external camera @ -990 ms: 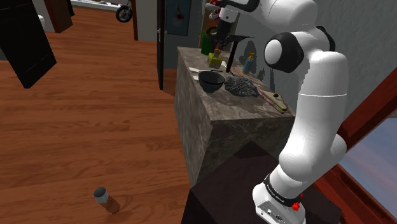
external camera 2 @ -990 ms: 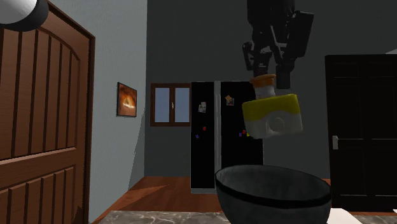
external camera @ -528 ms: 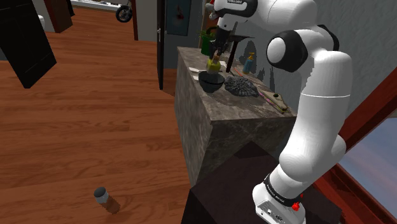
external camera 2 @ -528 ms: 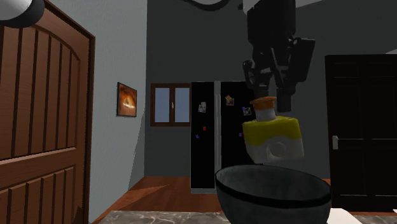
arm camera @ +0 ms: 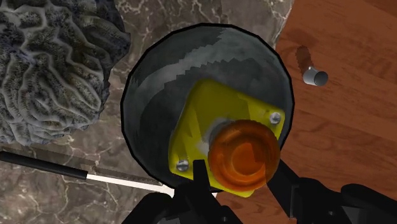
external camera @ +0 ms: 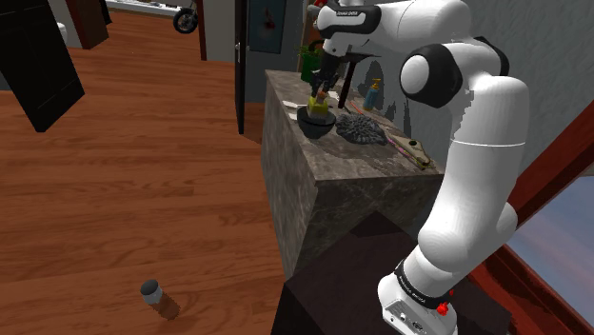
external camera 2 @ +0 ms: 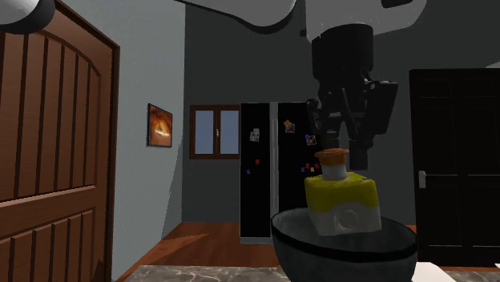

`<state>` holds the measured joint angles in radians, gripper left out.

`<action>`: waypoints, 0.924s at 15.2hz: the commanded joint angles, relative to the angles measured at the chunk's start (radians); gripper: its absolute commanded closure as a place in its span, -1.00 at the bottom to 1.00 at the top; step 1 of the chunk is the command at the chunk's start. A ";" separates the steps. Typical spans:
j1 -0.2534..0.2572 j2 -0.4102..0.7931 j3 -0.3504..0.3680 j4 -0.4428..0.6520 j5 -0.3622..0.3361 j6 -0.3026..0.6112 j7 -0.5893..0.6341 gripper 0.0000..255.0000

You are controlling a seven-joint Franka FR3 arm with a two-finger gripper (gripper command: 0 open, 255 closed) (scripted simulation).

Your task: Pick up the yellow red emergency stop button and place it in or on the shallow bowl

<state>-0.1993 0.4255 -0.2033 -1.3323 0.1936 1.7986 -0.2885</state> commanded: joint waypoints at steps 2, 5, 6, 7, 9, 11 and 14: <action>0.000 0.001 0.000 0.001 0.000 0.002 0.000 1.00; 0.000 0.001 0.000 0.001 0.000 0.002 0.000 1.00; 0.000 0.001 0.000 0.001 0.000 0.002 0.000 -1.00; 0.000 0.001 0.000 0.001 0.000 0.002 0.000 -1.00; 0.000 0.001 0.000 0.001 0.000 0.002 0.000 -1.00; 0.000 0.001 0.000 0.001 0.000 0.002 0.000 -1.00; -0.012 0.005 -0.003 0.107 0.000 -0.101 0.005 -1.00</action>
<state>-0.2094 0.4320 -0.2056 -1.2509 0.1938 1.7260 -0.2857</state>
